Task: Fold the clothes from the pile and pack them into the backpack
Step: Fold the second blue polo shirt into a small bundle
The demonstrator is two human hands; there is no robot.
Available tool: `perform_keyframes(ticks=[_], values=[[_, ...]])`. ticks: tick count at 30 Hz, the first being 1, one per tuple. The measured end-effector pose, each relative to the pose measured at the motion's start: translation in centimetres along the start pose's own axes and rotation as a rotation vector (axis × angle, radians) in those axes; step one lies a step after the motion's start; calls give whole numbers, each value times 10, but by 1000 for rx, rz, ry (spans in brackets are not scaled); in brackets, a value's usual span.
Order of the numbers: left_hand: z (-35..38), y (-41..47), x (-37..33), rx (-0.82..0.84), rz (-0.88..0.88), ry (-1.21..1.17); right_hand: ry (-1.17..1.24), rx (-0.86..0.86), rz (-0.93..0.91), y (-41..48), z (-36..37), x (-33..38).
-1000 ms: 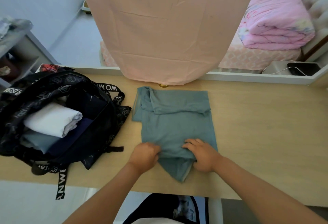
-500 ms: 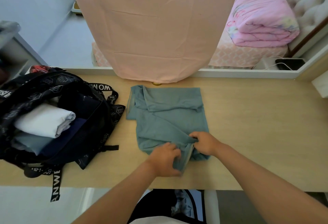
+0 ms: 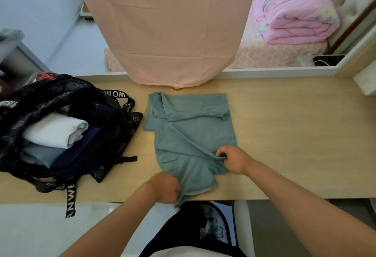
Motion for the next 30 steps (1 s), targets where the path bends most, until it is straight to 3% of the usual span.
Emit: perform_keyframes(ticks=[2, 5, 7, 10, 13, 17, 20, 26, 30], values=[[-5, 0, -1, -40, -67, 72, -62, 1, -26, -3, 3, 4], [-34, 7, -7, -428, -42, -194, -164, -15, -89, -12, 7, 8], [-54, 15, -9, -662, -9, -88, -269, -10, -132, -19, 12, 4], [-65, 34, 7, -533, -119, 216, -334, -31, -141, -27, 17, -6], [-63, 44, 30, -360, -143, 323, -316, -59, -106, -31, 16, -14], [-52, 22, 38, -571, -59, 132, -330, -67, -42, -33, 15, -18], [-25, 4, 34, -594, -88, 77, -459, -115, -11, -34, 14, -18], [-5, -14, 35, -670, -171, 112, -359, -199, -373, -43, 38, 28], [-5, -16, 42, -635, -247, 150, -302, -156, -355, -36, 58, 39]])
Point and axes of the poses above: each hand's wrist, its own y-axis towards the middle knuckle, its own z-axis out of the palm, x = y × z, the point moved 5 cm from there along y, towards the middle knuckle, and after that the axes turned 1 degree about x, right-handed, at the moved point
